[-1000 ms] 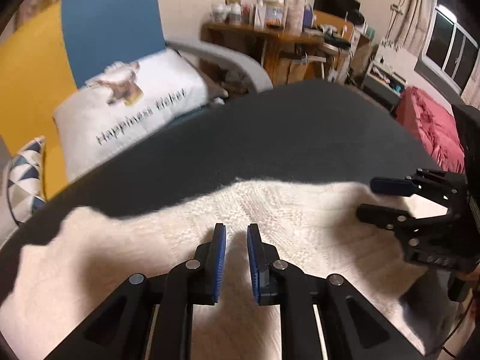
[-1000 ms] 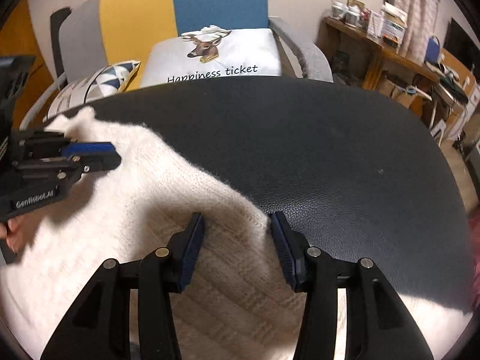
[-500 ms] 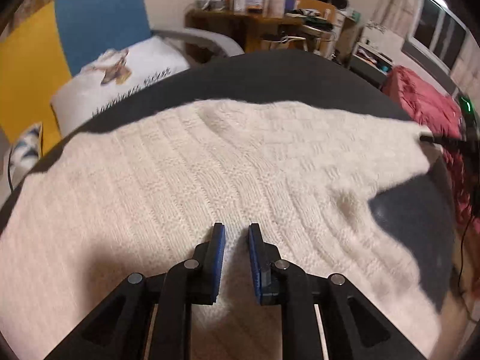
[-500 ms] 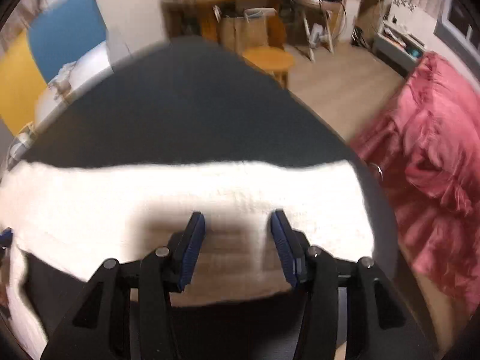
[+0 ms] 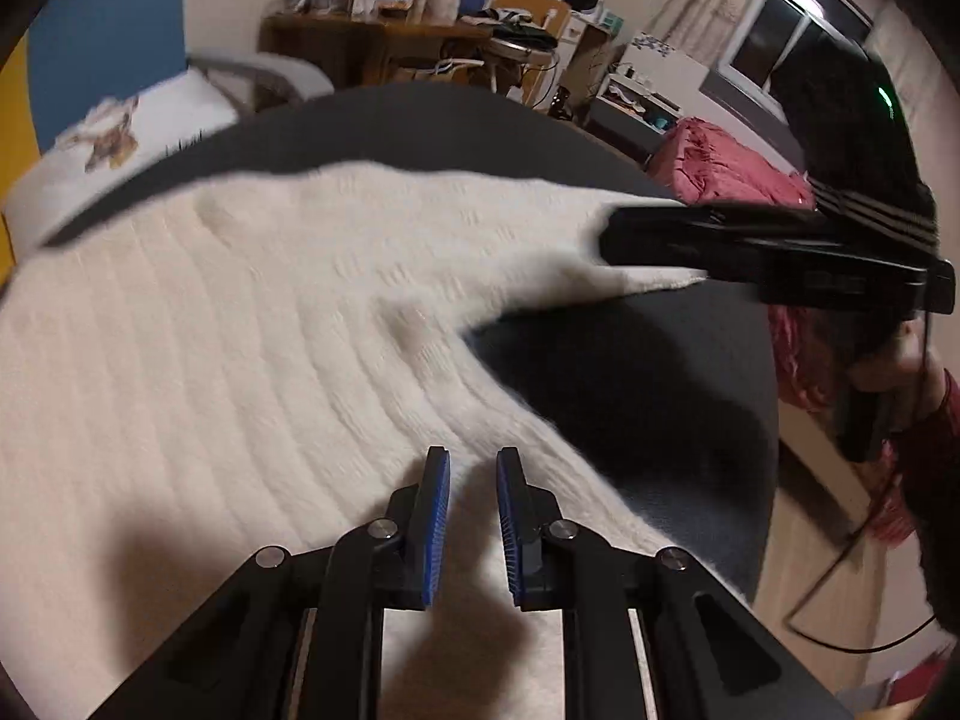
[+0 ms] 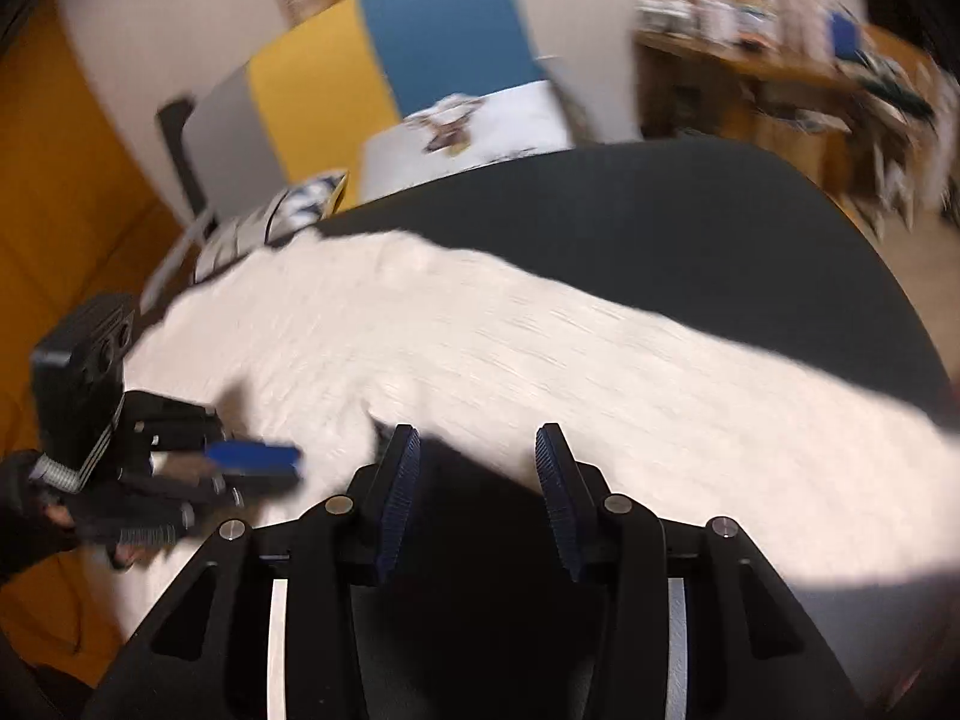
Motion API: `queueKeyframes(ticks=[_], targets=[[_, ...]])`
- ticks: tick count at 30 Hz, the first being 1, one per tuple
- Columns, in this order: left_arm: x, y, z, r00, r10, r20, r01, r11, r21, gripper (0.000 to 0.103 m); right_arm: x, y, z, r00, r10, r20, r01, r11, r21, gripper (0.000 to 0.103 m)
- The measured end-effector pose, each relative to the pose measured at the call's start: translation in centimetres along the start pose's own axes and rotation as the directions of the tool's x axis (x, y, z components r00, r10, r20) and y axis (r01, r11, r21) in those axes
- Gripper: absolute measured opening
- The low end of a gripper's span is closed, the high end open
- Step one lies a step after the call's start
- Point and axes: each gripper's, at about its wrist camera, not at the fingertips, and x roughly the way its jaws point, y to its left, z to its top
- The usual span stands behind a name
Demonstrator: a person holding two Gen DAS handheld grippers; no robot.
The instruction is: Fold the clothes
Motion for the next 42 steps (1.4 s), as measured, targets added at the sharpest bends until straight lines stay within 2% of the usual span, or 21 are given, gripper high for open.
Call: queueKeyframes(ticks=[3,4,5,7,10,12,14,16,18,20,21,23,24,26,29,32,35,36,38,40,42], targets=[[0.6,-0.4,-0.6,1.0,-0.014,-0.011,0.014,1.0,0.01,0.015,4.3,1.1,2.6,0.988,-0.133,-0.079,0.126,0.989,-0.079,0.044],[0.7,-0.6,-0.5,1.0,-0.004,-0.018,0.005,0.999,0.037,0.015,5.8,0.5,2.7,0.97,-0.213,-0.114,0.2,0.973,-0.114,0.044],[0.9,-0.8,-0.5,1.0,0.007,-0.024,-0.006,0.998,0.065,0.015,7.3,-0.1,2.7,0.942,-0.301,-0.149,0.279,0.948,-0.154,0.044],[0.9,-1.1,-0.2,0.999,0.018,-0.039,-0.015,0.997,0.07,0.015,8.2,-0.9,2.9,0.937,-0.329,-0.117,0.31,0.938,-0.155,0.044],[0.3,-1.1,-0.2,0.999,0.006,-0.034,-0.004,0.999,0.05,0.015,8.2,-2.0,3.2,0.934,-0.333,-0.127,0.318,0.94,-0.121,0.045],[-1.1,-0.4,-1.0,0.999,-0.053,0.006,0.054,0.998,-0.019,0.015,7.7,-2.0,3.2,0.939,-0.313,-0.14,0.301,0.948,-0.1,0.045],[-2.8,0.3,-2.2,0.994,-0.092,0.056,0.096,0.993,-0.072,0.015,6.1,-0.8,2.7,0.973,-0.202,-0.115,0.191,0.976,-0.1,0.045],[-4.2,0.4,-3.6,0.991,-0.101,0.09,0.108,0.99,-0.085,0.015,4.5,1.5,2.1,0.989,-0.117,-0.091,0.1,0.979,-0.176,0.045],[-5.0,0.2,-5.0,0.985,-0.126,0.115,0.138,0.985,-0.107,0.015,4.3,4.1,1.7,0.994,-0.069,-0.09,0.042,0.96,-0.276,0.045],[-5.0,-0.6,-6.0,0.982,-0.151,0.112,0.162,0.981,-0.105,0.016,5.4,6.3,1.6,0.992,-0.085,-0.096,0.046,0.933,-0.356,0.045],[-4.8,-1.0,-6.3,0.983,-0.156,0.094,0.165,0.981,-0.098,0.016,6.4,6.8,1.8,0.987,-0.12,-0.108,0.07,0.92,-0.387,0.045],[-3.2,-1.8,-7.2,0.981,-0.195,0.0,0.194,0.978,-0.079,0.016,8.8,7.2,2.1,0.968,-0.21,-0.14,0.129,0.889,-0.44,0.045],[-2.6,-2.2,-8.0,0.981,-0.196,-0.01,0.195,0.979,-0.063,0.015,9.6,7.0,2.3,0.963,-0.227,-0.143,0.143,0.885,-0.443,0.045],[-2.7,-2.2,-8.5,0.981,-0.195,0.007,0.195,0.979,-0.054,0.015,10.6,6.1,2.9,0.961,-0.237,-0.145,0.157,0.892,-0.424,0.047],[-3.1,-1.0,-8.2,0.972,-0.236,0.011,0.235,0.961,-0.145,0.015,10.8,4.6,3.8,0.963,-0.208,-0.17,0.135,0.922,-0.363,0.051],[-4.4,-0.5,-8.2,0.977,-0.203,0.06,0.21,0.966,-0.152,0.017,9.1,4.8,3.6,0.965,-0.195,-0.174,0.125,0.93,-0.345,0.051],[-6.1,0.7,-8.3,0.976,-0.175,0.133,0.198,0.964,-0.179,0.017,5.4,6.5,2.0,0.982,-0.003,-0.189,-0.056,0.95,-0.306,0.051],[-6.6,1.3,-8.7,0.975,-0.166,0.151,0.194,0.96,-0.2,0.017,4.5,7.2,1.2,0.978,0.063,-0.2,-0.122,0.946,-0.3,0.051],[-7.7,2.6,-10.1,0.978,-0.119,0.173,0.16,0.955,-0.249,0.017,2.9,8.5,-0.3,0.955,0.192,-0.224,-0.253,0.923,-0.289,0.051],[-8.9,3.9,-11.5,0.979,-0.069,0.193,0.126,0.946,-0.298,0.018,3.4,9.0,-1.8,0.947,0.184,-0.263,-0.257,0.925,-0.28,0.051],[-8.4,5.2,-12.7,0.991,0.014,0.131,0.031,0.942,-0.335,0.018,4.9,8.3,-3.2,0.942,0.155,-0.297,-0.233,0.94,-0.247,0.051]])
